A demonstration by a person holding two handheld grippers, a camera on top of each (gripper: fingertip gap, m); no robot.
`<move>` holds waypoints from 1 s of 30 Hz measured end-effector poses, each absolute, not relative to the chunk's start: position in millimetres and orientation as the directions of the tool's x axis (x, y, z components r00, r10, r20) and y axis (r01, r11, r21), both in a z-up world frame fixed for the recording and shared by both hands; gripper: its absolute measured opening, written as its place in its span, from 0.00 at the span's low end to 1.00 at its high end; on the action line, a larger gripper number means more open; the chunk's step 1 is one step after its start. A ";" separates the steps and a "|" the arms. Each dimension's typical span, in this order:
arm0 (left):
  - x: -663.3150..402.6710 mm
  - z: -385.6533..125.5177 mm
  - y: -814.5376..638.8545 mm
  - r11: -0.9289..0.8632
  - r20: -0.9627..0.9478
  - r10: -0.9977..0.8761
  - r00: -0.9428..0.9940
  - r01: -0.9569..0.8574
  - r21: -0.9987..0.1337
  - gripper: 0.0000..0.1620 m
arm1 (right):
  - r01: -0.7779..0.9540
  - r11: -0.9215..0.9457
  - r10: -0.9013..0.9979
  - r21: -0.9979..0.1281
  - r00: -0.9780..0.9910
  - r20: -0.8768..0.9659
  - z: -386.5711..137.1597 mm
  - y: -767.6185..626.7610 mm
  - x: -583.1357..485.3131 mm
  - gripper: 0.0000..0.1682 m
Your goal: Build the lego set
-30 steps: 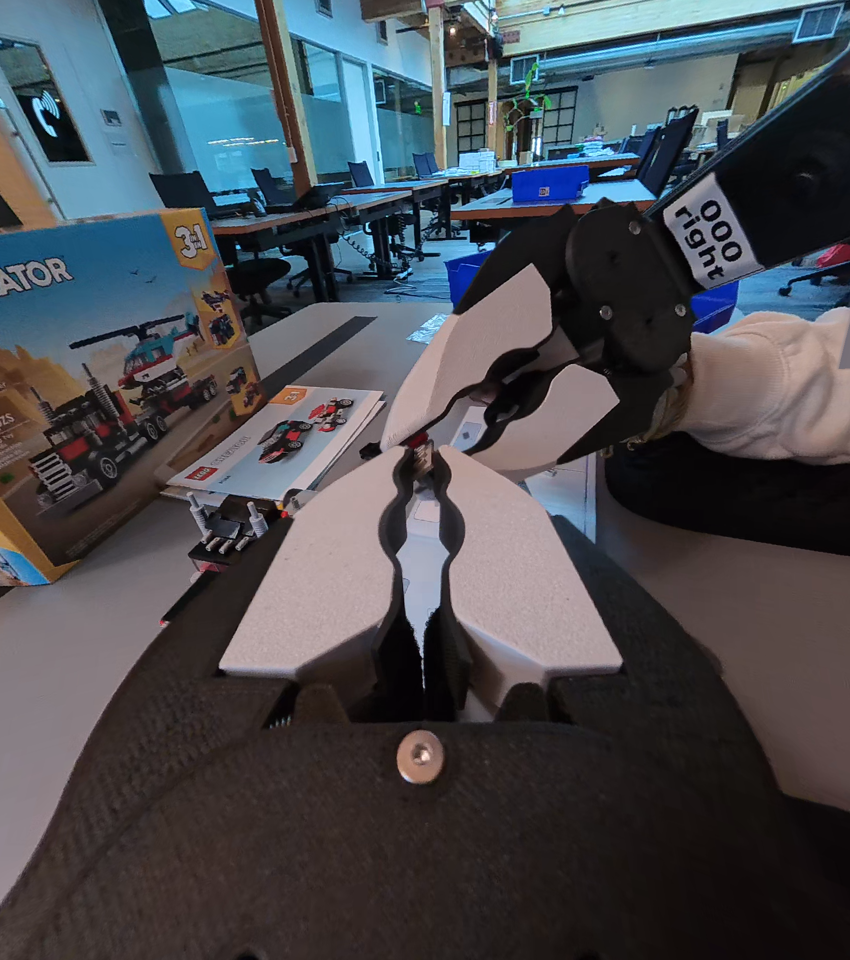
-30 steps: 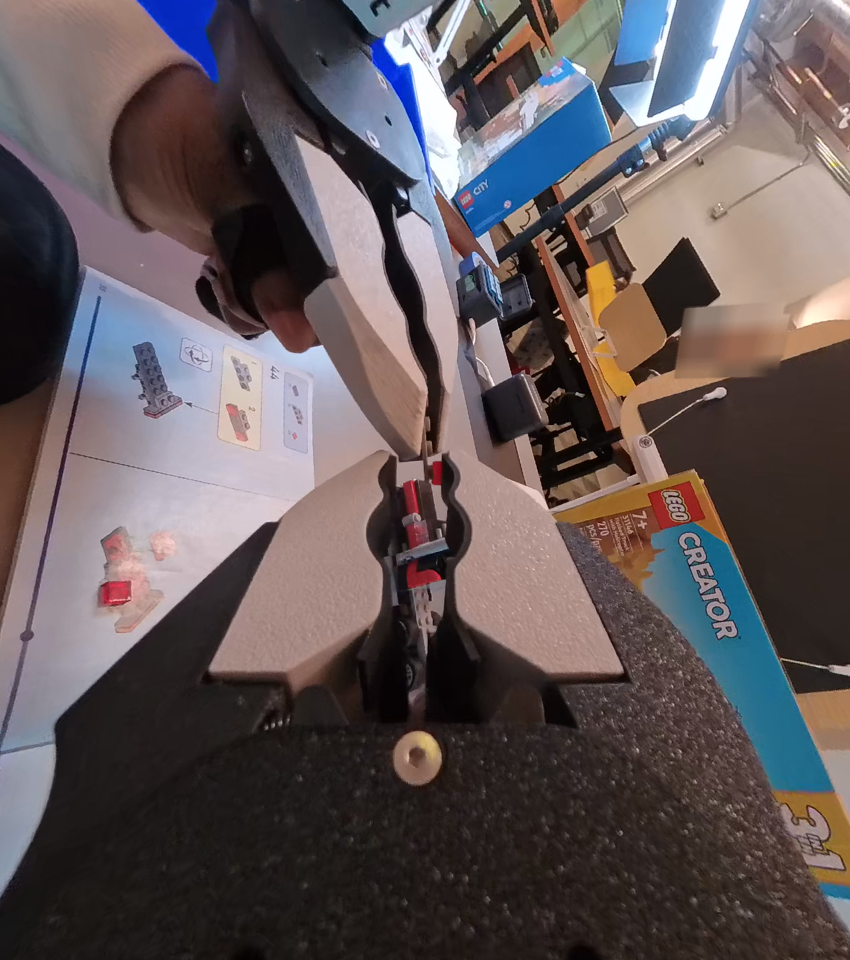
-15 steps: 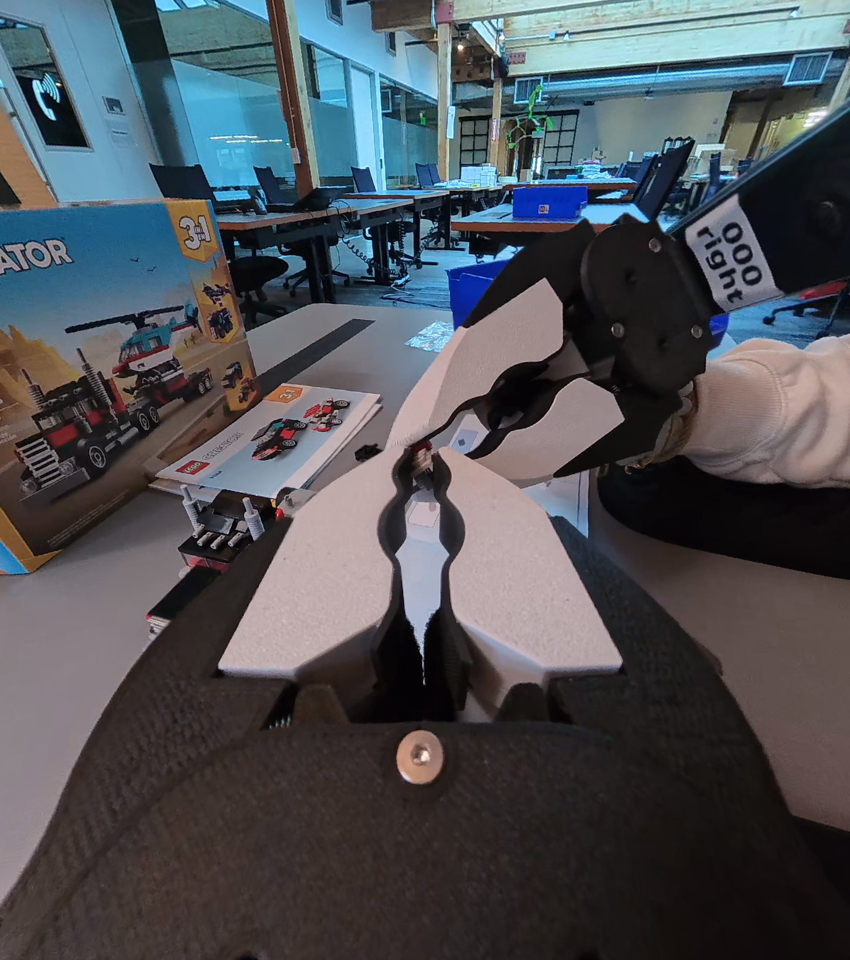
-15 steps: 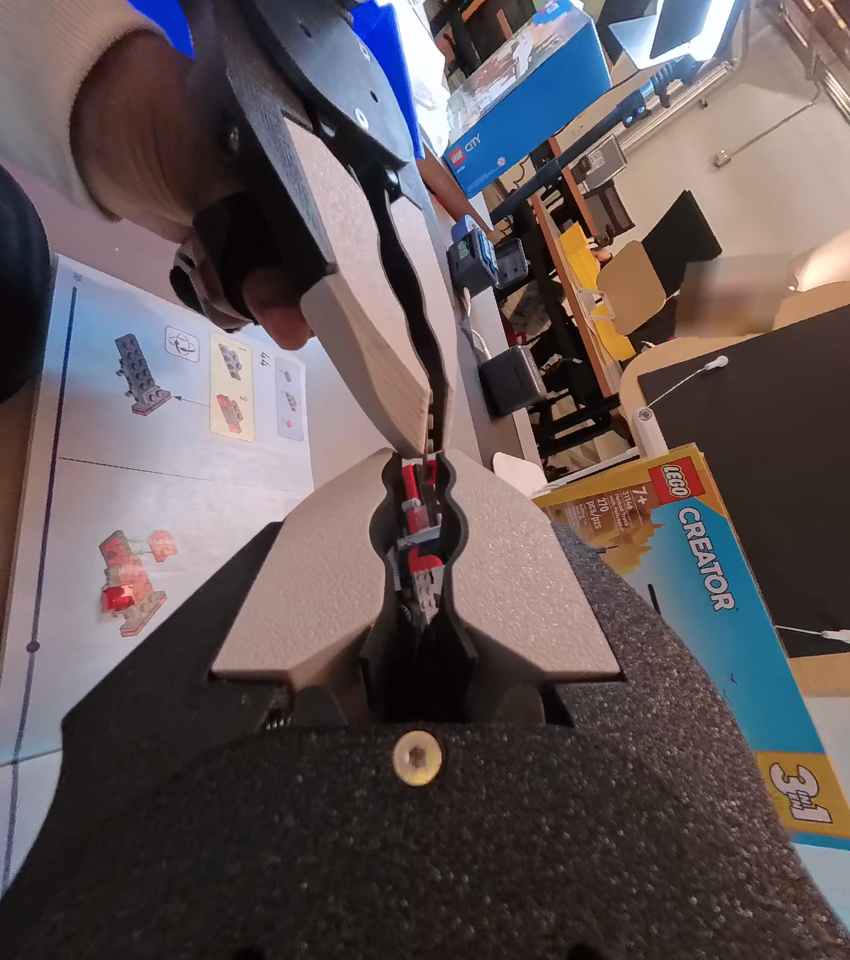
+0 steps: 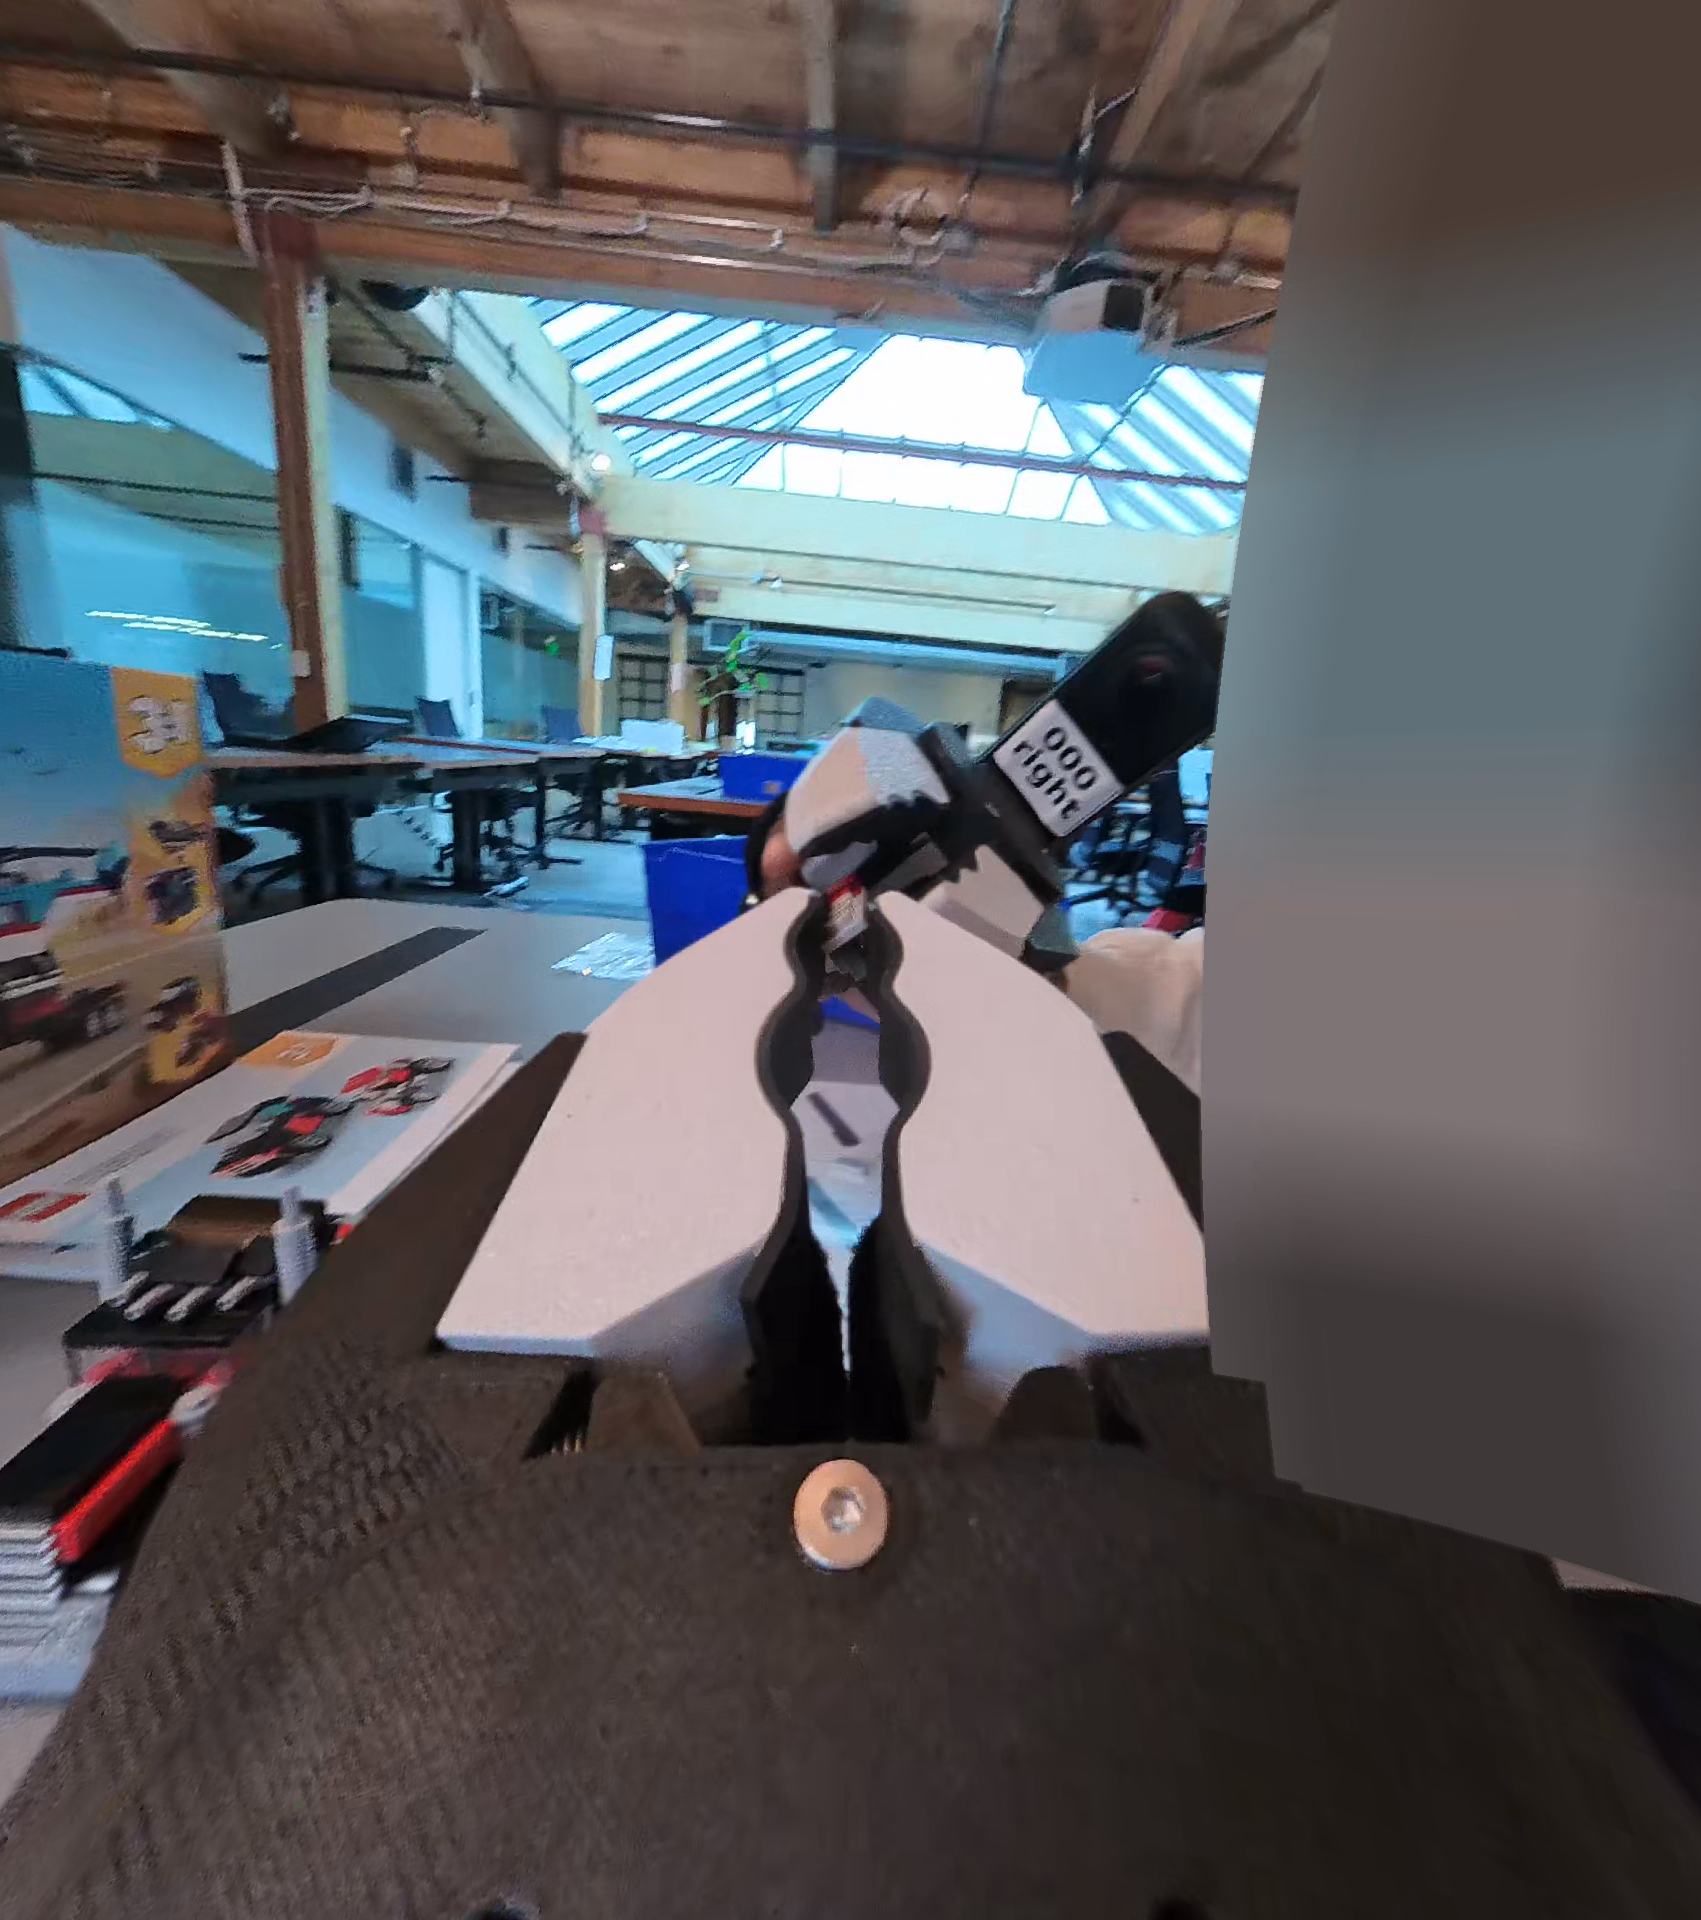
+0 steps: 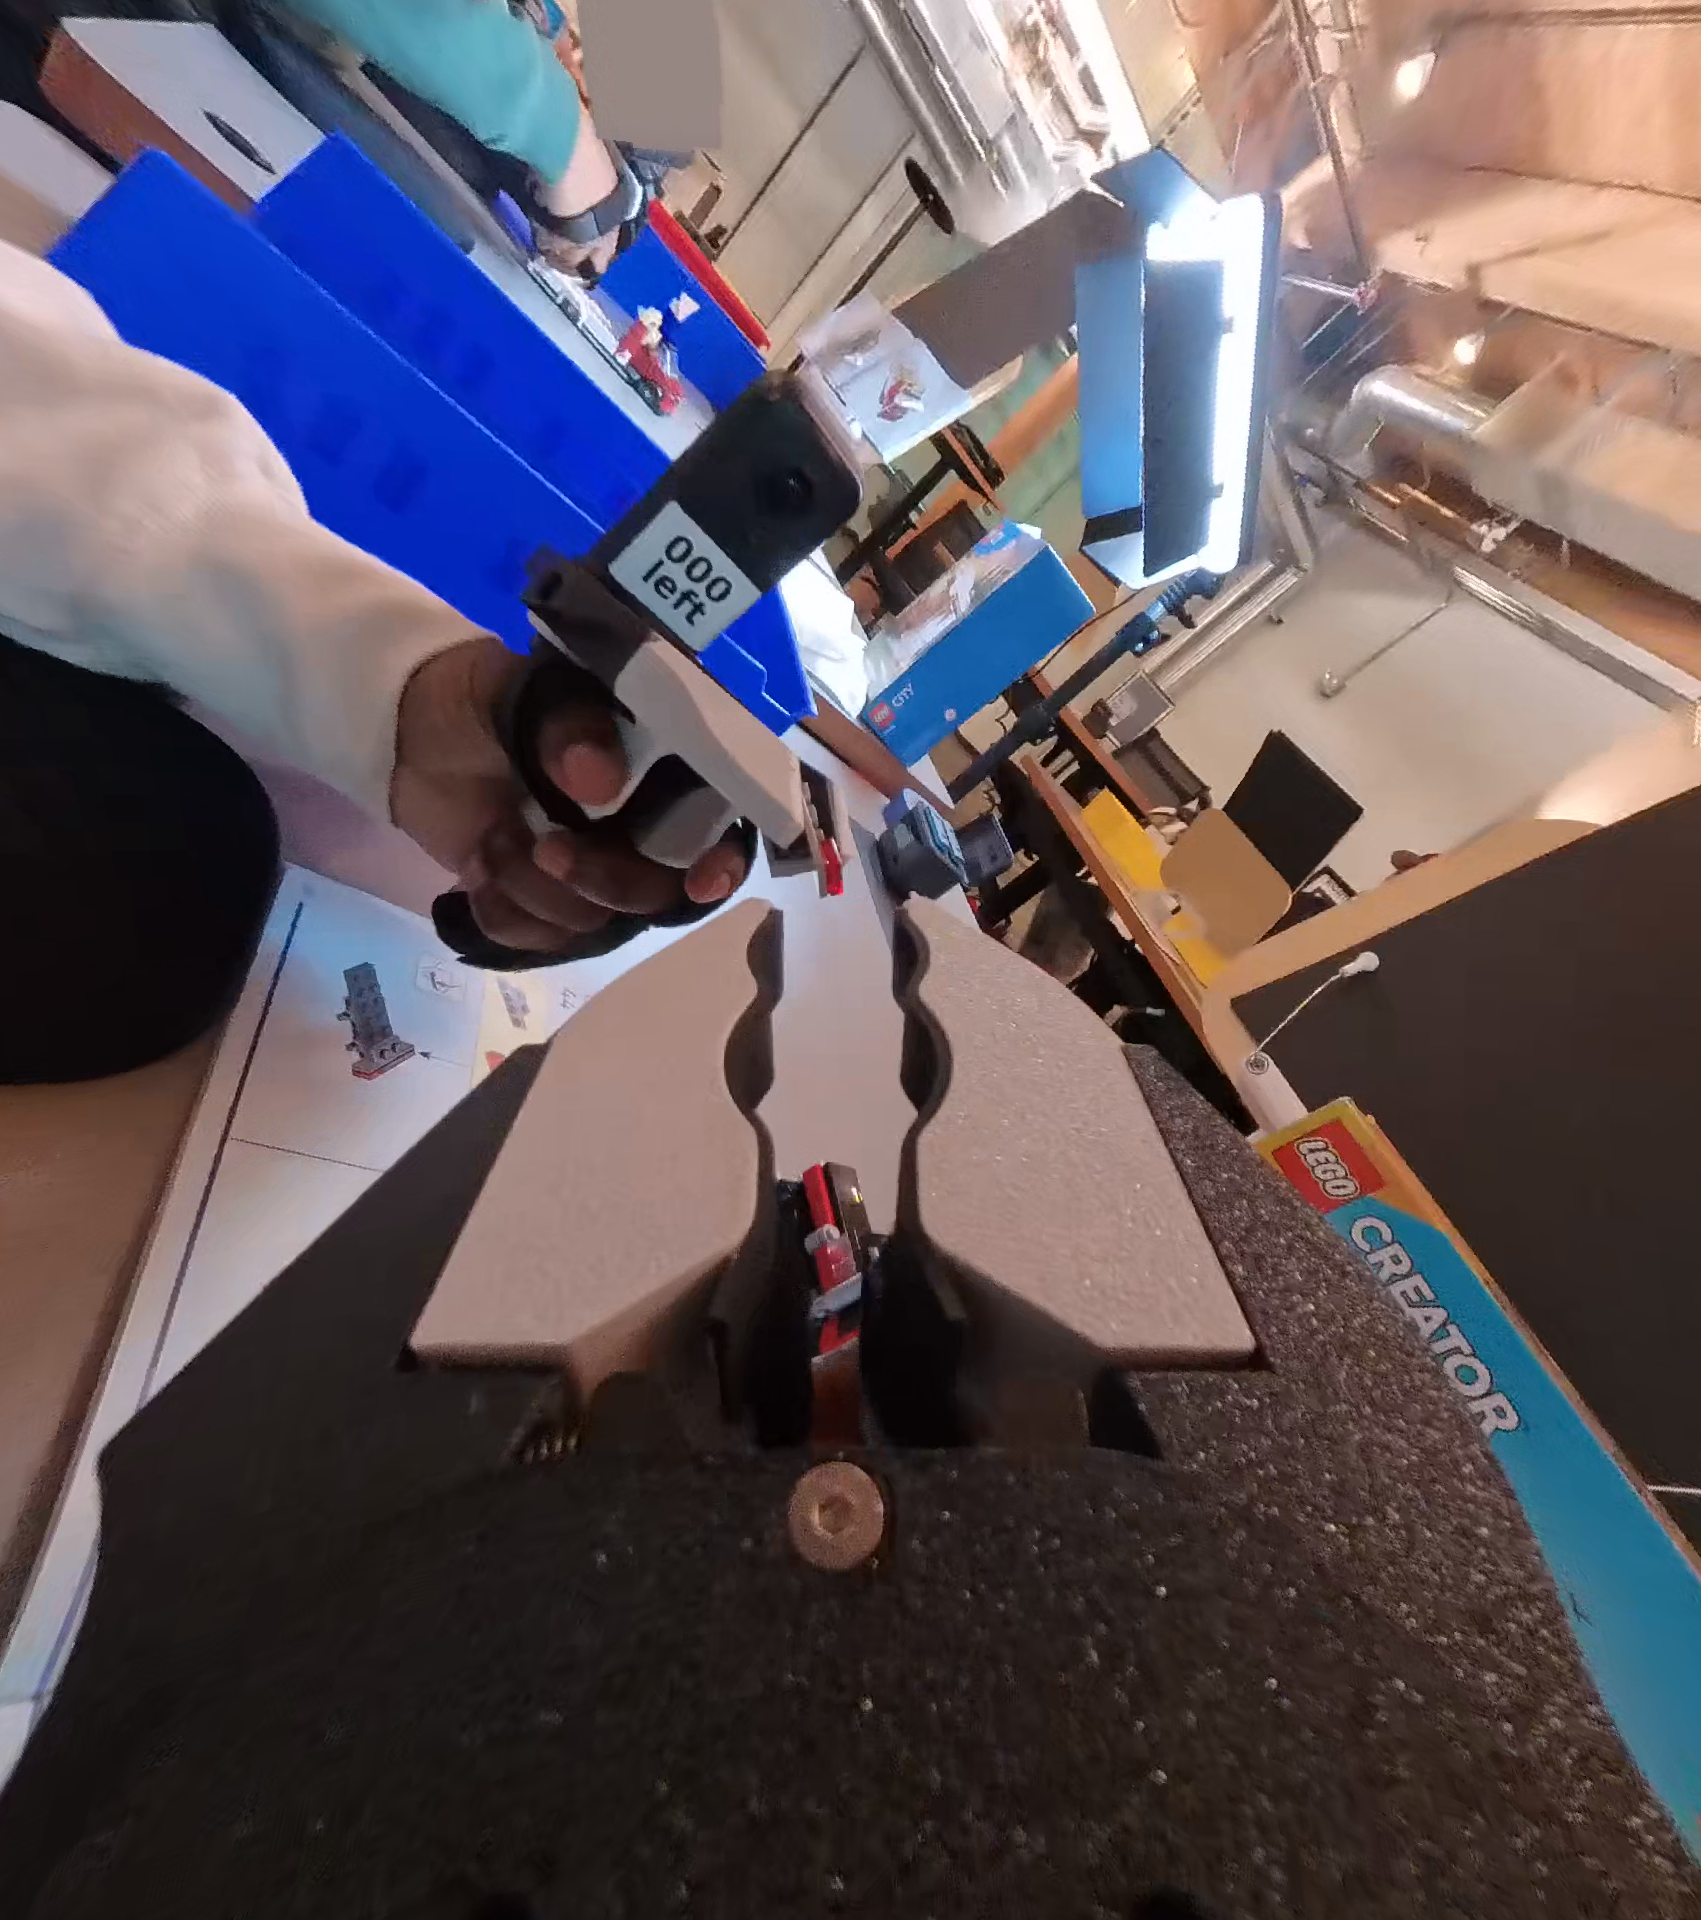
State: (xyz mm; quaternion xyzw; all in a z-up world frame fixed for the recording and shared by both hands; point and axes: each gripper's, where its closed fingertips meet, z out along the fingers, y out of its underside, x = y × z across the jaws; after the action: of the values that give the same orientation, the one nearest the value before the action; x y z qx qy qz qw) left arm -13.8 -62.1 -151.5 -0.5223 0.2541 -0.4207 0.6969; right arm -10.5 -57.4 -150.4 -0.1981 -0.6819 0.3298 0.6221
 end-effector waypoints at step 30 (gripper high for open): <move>10.2 -161.0 -77.1 0.387 -0.314 -0.787 0.531 0.028 -0.922 0.05 | 0.061 -0.104 0.749 -0.993 -0.652 -0.118 -161.0 -81.3 1.2 0.05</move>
State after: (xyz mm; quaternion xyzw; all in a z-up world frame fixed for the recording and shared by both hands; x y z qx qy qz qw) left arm 10.2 -77.1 -161.0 -0.4788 0.3960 -0.2783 0.7324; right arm 1.2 -81.3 -161.0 -0.3280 -0.6177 0.6665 0.2581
